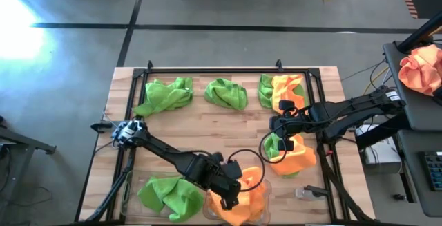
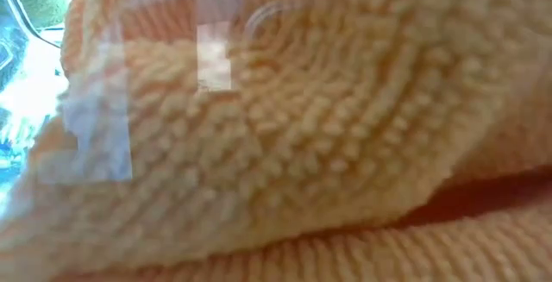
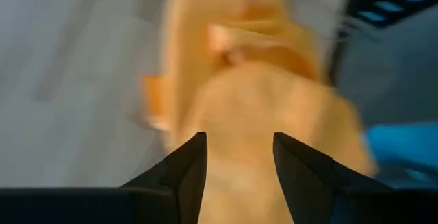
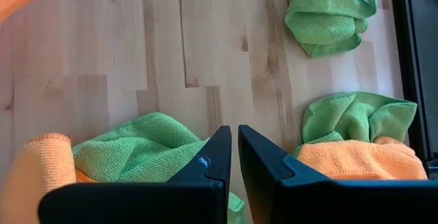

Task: Sort microfiber towel by color & place in baskets
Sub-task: Put the green towel into the left transparent bin

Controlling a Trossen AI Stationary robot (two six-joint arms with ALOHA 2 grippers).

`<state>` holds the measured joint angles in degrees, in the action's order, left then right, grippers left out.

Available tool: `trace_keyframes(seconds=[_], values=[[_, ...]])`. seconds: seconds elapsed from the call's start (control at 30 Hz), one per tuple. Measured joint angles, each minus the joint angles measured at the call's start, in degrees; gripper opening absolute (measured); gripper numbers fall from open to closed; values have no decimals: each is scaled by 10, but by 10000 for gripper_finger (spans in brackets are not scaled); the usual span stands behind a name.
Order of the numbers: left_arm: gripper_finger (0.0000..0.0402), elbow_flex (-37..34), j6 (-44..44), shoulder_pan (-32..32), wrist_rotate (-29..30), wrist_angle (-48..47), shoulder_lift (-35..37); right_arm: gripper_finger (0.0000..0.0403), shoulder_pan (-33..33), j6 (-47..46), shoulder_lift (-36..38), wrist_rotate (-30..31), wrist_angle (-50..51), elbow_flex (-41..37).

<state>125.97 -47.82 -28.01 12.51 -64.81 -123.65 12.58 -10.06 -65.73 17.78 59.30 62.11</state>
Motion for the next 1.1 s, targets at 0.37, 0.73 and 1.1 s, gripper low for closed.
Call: trace_keyframes(seconds=[0.37, 0.73, 1.1], values=[[154, 0, 74, 24, 190, -117, 0, 22, 0, -5, 0, 2, -2, 0], [154, -1, 135, 43, 336, -227, 25, 22, 0, -5, 0, 3, -51, 0], [155, -192, 103, 61, 380, -223, 236, 22, 0, -7, 0, 22, -63, 0]])
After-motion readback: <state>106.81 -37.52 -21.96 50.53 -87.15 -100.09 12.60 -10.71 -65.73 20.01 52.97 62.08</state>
